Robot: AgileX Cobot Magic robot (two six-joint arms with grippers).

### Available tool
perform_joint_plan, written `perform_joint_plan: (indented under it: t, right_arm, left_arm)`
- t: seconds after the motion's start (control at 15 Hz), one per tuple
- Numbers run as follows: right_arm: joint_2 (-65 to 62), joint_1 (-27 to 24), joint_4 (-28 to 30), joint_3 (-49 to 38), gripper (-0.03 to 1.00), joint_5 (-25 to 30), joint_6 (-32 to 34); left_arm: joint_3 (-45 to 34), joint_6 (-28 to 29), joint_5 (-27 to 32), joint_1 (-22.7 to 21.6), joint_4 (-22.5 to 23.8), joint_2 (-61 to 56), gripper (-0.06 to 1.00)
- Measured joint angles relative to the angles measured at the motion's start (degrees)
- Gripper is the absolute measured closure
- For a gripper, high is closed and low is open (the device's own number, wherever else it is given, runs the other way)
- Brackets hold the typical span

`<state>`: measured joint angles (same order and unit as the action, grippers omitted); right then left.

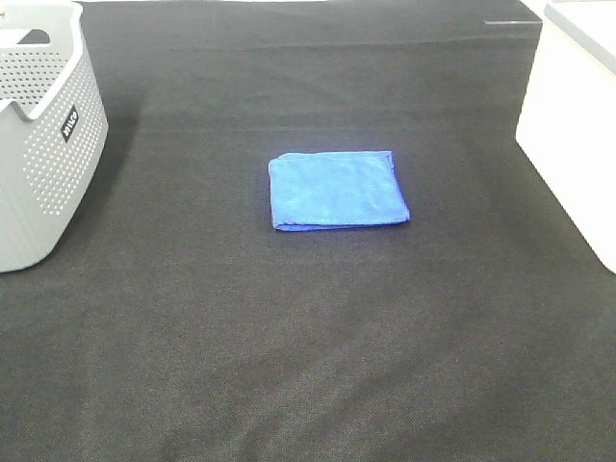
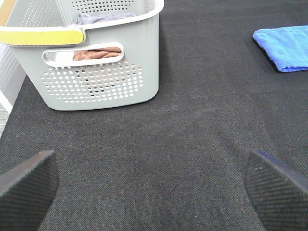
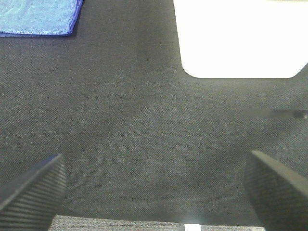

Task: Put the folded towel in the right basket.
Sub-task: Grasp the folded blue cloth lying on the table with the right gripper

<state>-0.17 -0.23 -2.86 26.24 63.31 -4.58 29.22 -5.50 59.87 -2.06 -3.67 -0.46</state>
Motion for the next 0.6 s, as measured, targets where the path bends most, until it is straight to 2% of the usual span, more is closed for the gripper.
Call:
perform_joint_plan:
  t: [0.6]
  right_arm:
    - [0.0, 0.0, -1.4, 0.0, 0.00, 0.0, -1.5]
  left_arm:
    - [0.0, 0.0, 0.0, 0.0, 0.0, 0.0, -0.04]
